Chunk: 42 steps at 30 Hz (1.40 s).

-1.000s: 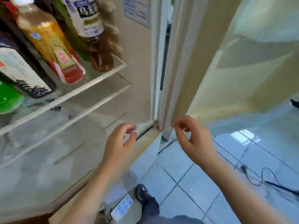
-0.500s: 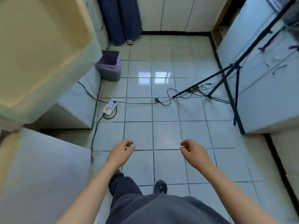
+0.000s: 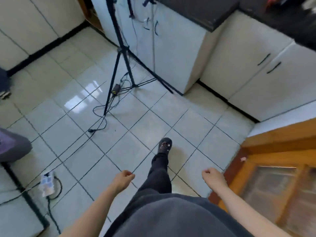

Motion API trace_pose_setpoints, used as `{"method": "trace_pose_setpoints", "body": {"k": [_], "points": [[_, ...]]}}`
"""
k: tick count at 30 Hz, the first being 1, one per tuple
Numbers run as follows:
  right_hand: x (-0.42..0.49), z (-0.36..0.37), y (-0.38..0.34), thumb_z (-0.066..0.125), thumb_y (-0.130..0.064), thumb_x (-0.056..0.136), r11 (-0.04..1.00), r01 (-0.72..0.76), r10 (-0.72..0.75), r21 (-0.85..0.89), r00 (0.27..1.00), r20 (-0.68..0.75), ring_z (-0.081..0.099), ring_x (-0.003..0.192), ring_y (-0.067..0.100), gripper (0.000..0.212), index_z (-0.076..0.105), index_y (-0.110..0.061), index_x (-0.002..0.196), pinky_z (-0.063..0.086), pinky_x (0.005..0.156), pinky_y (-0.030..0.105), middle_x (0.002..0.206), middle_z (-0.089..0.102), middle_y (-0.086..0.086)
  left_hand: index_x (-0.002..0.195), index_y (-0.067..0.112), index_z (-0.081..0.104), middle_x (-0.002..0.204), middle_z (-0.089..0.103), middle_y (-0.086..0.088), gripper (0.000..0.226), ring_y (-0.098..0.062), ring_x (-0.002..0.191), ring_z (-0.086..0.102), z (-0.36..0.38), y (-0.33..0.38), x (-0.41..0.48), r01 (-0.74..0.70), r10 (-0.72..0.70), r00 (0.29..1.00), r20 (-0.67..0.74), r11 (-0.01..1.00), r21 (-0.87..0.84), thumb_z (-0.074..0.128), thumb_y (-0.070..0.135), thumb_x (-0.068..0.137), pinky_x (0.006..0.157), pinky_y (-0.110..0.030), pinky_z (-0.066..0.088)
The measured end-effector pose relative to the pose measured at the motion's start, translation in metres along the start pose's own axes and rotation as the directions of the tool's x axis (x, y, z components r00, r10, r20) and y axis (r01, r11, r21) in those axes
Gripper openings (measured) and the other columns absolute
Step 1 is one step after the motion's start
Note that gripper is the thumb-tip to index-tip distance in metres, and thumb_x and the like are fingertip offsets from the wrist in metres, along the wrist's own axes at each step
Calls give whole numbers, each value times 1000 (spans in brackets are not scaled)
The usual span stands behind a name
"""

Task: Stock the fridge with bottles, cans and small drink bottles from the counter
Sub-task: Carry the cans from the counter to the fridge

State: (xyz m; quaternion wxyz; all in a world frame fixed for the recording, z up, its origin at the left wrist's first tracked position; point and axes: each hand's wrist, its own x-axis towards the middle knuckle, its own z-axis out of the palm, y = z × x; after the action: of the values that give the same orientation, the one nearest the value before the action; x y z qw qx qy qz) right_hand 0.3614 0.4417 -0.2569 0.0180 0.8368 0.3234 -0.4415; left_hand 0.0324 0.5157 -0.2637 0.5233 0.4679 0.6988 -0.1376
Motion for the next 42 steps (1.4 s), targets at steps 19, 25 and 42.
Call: {"method": "trace_pose_setpoints", "body": {"k": [19,25,42], "points": [[91,-187,43,51,-24,95,632,-331,561,701,819,-119,56,93,14,21,59,-19,113,43,80,25,111,63,0,107,3,62,109,62,-17,22,-34,105,58,-37,479,170,-415,316,907,277,779,470,53,18,94,97,-43,45],[170,-272,74,48,-20,96,665,-302,511,683,851,-121,55,107,20,25,58,-12,118,42,93,30,119,60,6,99,9,59,94,60,-8,15,-23,87,59,29,572,171,-423,316,893,321,832,358,49,20,96,67,-27,39],[351,-607,-28,51,-34,93,755,281,40,593,882,-469,55,82,-7,8,59,-36,95,37,59,8,88,59,-20,95,30,64,90,67,11,10,-2,85,62,39,843,137,-675,646,737,-200,717,-173,55,28,92,68,-16,48]]}}
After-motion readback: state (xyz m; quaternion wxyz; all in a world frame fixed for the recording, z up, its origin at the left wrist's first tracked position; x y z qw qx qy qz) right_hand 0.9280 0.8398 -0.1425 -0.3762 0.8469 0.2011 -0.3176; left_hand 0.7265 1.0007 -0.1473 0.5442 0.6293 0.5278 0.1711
